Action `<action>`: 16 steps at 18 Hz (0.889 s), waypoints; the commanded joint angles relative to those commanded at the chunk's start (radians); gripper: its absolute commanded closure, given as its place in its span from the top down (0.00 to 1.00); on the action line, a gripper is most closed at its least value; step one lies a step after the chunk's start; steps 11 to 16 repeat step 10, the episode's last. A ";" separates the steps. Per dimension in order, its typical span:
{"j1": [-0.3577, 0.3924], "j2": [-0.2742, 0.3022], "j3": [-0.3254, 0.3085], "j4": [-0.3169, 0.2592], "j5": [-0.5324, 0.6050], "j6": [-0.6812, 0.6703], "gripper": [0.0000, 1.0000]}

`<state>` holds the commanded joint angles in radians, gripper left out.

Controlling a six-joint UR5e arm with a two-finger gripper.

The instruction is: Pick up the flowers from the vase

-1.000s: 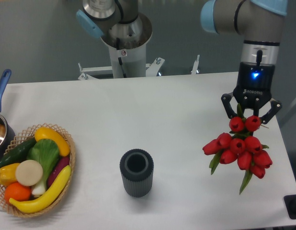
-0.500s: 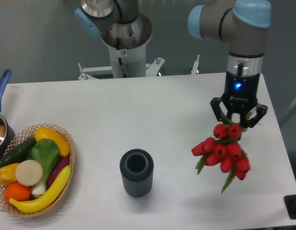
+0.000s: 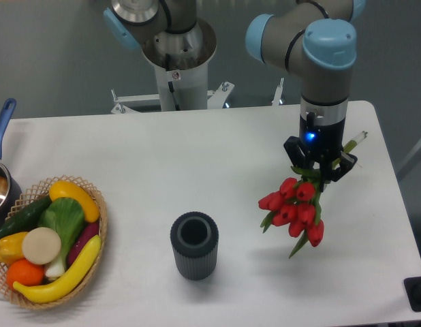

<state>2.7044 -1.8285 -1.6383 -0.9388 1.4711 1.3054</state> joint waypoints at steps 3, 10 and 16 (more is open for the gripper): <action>-0.002 0.002 0.000 -0.014 0.008 0.000 0.34; -0.026 -0.002 -0.002 -0.028 0.075 0.000 0.34; -0.026 -0.002 -0.002 -0.028 0.075 0.000 0.34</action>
